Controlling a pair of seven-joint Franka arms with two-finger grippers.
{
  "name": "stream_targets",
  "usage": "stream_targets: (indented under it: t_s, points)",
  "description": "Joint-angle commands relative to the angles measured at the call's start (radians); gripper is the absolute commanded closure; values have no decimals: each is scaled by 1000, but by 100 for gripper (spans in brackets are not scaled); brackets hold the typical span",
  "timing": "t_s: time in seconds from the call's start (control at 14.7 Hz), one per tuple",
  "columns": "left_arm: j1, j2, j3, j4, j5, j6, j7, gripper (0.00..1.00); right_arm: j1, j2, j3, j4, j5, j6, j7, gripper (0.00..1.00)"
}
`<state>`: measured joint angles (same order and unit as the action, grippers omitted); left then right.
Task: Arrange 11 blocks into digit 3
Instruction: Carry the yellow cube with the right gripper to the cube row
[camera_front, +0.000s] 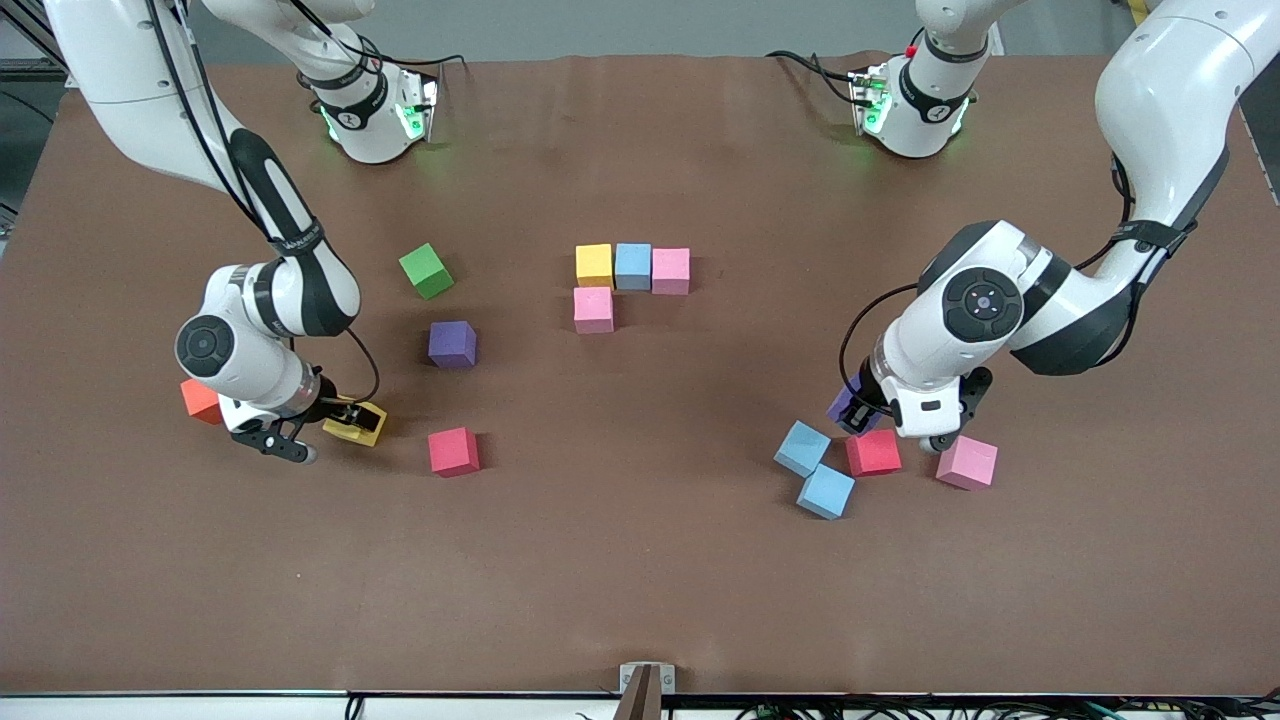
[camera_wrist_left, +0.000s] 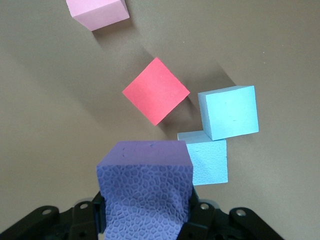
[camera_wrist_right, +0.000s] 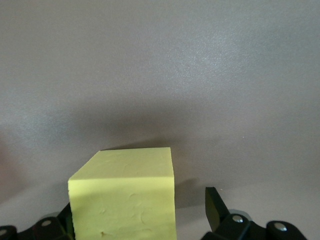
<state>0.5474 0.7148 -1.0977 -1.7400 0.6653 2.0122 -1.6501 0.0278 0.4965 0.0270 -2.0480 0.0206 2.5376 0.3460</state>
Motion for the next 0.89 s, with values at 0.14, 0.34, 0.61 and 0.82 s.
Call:
stream_targets:
  t_s: [0.14, 0.34, 0.61, 0.82]
  points:
    - [-9, -3, -5, 26, -18, -26, 7, 47, -17, -36, 27, -17, 24, -17, -33, 6]
    - [-12, -3, -5, 27, -23, -26, 6, 47, -20, -36, 27, -17, 24, -17, -108, 24]
    - [-12, -3, -5, 27, -23, -30, 4, 47, -22, -44, 27, -17, 24, -20, -171, 65]
    - [-14, -5, -5, 28, -23, -32, 3, 47, -2, -96, 27, -11, 24, -81, -171, 98]
